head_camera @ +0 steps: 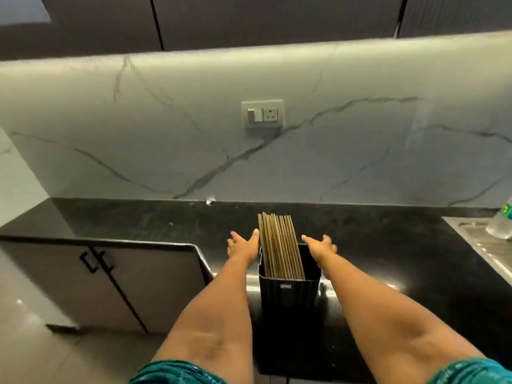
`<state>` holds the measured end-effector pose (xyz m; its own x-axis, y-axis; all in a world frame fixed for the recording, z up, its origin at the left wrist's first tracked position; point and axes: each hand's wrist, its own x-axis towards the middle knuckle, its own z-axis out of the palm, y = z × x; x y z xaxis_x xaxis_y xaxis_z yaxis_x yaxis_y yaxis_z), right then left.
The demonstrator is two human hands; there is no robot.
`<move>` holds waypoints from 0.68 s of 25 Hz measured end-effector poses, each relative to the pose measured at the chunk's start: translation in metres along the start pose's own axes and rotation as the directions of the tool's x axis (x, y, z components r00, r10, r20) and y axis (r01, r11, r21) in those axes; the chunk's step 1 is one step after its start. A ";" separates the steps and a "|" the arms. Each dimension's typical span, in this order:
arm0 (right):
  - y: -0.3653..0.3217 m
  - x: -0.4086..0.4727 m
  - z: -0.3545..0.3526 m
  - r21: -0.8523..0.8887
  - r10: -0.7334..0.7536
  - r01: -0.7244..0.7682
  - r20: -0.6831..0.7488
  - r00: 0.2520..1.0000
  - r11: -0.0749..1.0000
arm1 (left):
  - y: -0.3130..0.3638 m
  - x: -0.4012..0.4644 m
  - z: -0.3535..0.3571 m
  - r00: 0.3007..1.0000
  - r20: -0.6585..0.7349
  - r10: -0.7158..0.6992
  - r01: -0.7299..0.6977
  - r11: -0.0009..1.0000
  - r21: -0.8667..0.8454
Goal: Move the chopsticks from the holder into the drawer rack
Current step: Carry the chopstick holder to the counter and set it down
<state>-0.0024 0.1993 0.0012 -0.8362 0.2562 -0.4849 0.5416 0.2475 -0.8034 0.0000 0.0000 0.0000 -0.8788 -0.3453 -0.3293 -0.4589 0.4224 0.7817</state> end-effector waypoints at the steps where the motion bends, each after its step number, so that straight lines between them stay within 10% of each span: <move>1: 0.007 -0.001 -0.002 0.144 0.059 -0.078 0.134 0.989 0.986 | -0.006 -0.003 0.009 0.994 0.100 -0.044 0.055 0.992 -0.115; 4: 0.030 -0.001 -0.003 0.142 0.143 -0.191 0.293 0.945 0.971 | -0.021 -0.017 0.027 0.952 0.289 -0.102 0.181 0.947 -0.264; 17: 0.020 -0.078 0.089 -0.044 0.007 0.017 0.500 0.866 0.999 | -0.112 -0.106 -0.060 0.985 -0.028 -0.171 0.161 0.962 -0.221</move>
<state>0.0656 0.1013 -0.0075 -0.7636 -0.2432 -0.5982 0.5303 0.2924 -0.7958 0.1522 -0.0608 -0.0210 -0.7833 -0.4357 -0.4434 -0.5541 0.1659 0.8158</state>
